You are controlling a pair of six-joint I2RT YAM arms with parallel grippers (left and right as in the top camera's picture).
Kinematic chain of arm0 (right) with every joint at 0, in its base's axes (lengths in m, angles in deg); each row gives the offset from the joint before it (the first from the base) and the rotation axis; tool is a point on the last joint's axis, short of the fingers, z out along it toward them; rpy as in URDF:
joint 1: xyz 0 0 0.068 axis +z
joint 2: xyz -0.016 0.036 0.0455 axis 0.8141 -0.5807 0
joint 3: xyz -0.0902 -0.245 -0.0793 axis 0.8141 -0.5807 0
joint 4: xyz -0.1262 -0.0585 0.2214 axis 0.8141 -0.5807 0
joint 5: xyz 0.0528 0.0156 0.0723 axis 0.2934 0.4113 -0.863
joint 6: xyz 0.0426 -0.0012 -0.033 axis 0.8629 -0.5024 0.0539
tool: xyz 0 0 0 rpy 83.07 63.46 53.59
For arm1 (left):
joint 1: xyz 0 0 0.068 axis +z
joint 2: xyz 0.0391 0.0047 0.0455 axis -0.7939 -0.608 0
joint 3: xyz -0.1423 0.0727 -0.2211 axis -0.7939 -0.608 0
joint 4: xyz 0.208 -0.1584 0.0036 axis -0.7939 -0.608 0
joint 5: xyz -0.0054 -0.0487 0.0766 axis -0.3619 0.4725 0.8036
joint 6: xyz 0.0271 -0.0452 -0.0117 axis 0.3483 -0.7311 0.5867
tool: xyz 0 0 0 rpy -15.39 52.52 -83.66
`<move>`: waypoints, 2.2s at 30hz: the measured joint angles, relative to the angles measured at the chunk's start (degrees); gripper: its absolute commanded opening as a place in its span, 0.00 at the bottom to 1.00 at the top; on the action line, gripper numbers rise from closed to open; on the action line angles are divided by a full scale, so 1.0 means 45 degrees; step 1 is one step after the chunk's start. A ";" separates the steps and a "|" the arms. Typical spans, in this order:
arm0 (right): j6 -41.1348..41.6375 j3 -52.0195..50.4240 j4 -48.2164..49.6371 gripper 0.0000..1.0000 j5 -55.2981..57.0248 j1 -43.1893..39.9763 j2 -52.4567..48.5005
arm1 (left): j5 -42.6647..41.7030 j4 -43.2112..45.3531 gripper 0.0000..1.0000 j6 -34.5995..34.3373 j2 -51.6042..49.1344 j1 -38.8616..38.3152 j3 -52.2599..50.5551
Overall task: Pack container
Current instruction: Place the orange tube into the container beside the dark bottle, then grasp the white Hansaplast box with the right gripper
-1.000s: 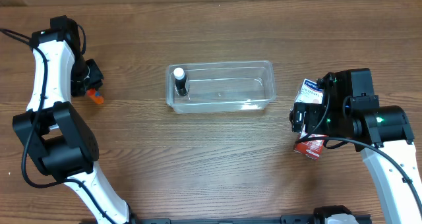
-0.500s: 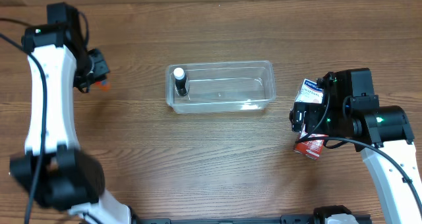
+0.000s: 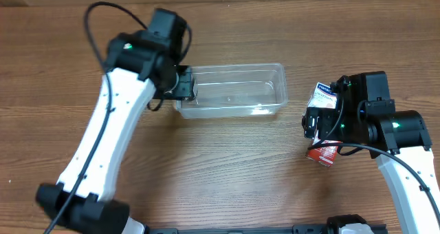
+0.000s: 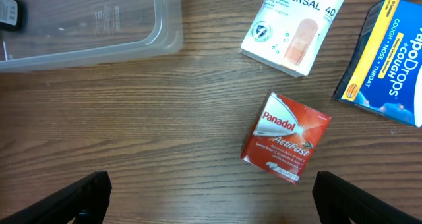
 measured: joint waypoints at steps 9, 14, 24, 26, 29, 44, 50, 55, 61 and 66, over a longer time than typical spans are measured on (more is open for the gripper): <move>-0.0005 0.0000 -0.0015 1.00 0.0005 0.0000 0.0000 | 0.0005 0.0889 0.21 -0.0029 -0.3157 -0.0087 -0.0005; -0.0005 0.0000 -0.0107 1.00 0.0005 0.0000 0.0000 | 0.0010 0.1229 0.22 -0.0029 -0.4653 -0.0087 -0.0010; 0.0000 0.0000 -0.0131 1.00 0.0005 0.0000 -0.0024 | -0.0044 0.0937 0.74 -0.0112 -0.4969 -0.0087 0.0005; -0.0005 0.0000 -0.0121 1.00 0.0005 0.0000 -0.0024 | -0.0039 0.0826 0.76 -0.0107 -0.4945 -0.0087 0.0005; -0.0005 0.0000 -0.0141 1.00 0.0005 0.0000 -0.0024 | -0.0029 0.0782 1.00 -0.0078 -0.4420 -0.0087 0.0005; 0.2055 0.2720 0.0495 1.00 0.1846 -0.0024 -0.1413 | 0.0627 -0.0063 1.00 0.0024 0.3050 0.2365 0.0505; 0.2963 0.4046 0.0777 1.00 0.2492 -0.0811 -0.4736 | 0.0627 -0.0573 1.00 0.0024 0.3118 0.3492 0.0505; 0.3079 0.4046 0.0631 1.00 0.2584 -0.1394 -0.7951 | 0.0539 -0.0568 1.00 0.0024 0.3118 0.3487 0.0505; 0.2812 0.4046 0.0763 1.00 0.2599 -0.1394 -0.9617 | 0.0539 -0.0486 1.00 0.0024 0.3118 0.3487 0.0505; 0.2652 0.3929 0.1229 1.00 0.2472 -0.1394 -1.0341 | 0.0539 -0.0486 1.00 0.0024 0.3118 0.3487 0.0505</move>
